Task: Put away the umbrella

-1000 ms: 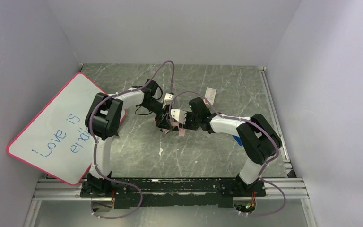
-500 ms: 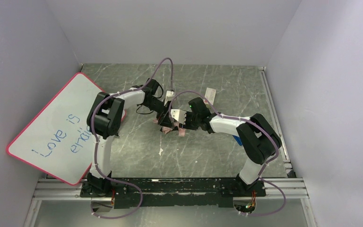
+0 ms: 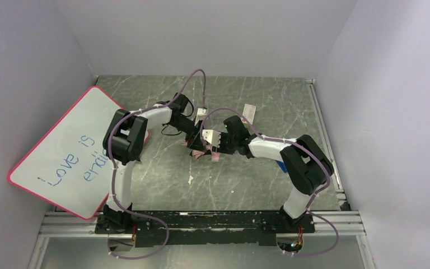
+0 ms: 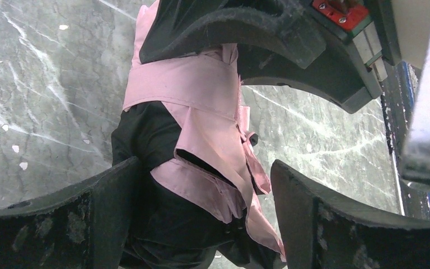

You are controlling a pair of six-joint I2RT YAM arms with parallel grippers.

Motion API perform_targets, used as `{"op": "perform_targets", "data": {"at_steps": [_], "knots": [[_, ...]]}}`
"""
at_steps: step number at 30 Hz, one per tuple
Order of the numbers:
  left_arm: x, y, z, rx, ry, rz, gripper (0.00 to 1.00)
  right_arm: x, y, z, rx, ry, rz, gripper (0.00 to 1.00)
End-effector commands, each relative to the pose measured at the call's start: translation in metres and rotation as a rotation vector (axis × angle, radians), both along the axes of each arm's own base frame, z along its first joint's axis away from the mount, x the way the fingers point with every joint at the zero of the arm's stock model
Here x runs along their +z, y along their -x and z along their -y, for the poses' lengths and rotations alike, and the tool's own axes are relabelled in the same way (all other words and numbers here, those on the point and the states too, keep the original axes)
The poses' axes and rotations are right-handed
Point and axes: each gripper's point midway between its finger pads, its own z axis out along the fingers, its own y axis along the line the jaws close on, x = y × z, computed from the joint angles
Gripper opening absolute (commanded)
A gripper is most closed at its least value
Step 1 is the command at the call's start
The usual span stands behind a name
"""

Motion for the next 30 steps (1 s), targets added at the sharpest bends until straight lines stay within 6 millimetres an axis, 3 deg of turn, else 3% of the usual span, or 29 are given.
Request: {"op": "perform_targets", "data": {"at_steps": [1, 4, 8, 15, 20, 23, 27, 30], "knots": [[-0.080, 0.057, -0.033, -0.090, -0.365, -0.069, 0.92, -0.048, 0.043, 0.011, 0.041, 0.085, -0.165, 0.09], [-0.081, 0.053, -0.033, -0.069, -0.373, -0.030, 0.90, -0.048, 0.044, 0.011, 0.038, 0.082, -0.164, 0.09], [-0.087, 0.051, -0.033, -0.077, -0.407, -0.027, 0.66, -0.046, 0.044, 0.010, 0.038, 0.070, -0.164, 0.09], [-0.099, 0.051, -0.040, -0.083, -0.488, 0.009, 0.62, -0.045, 0.044, 0.009, 0.042, 0.063, -0.159, 0.08], [-0.107, 0.050, -0.047, -0.085, -0.537, 0.013, 0.35, -0.044, 0.045, 0.008, 0.046, 0.054, -0.160, 0.08], [-0.107, 0.054, -0.046, -0.105, -0.533, 0.014, 0.29, -0.040, 0.046, 0.006, 0.050, 0.042, -0.158, 0.09], [-0.111, 0.055, -0.048, -0.113, -0.553, 0.012, 0.20, -0.032, 0.045, 0.003, 0.047, 0.014, -0.141, 0.18], [-0.113, 0.056, -0.049, -0.121, -0.565, 0.010, 0.20, -0.025, 0.042, 0.001, 0.045, -0.005, -0.123, 0.34]]}}
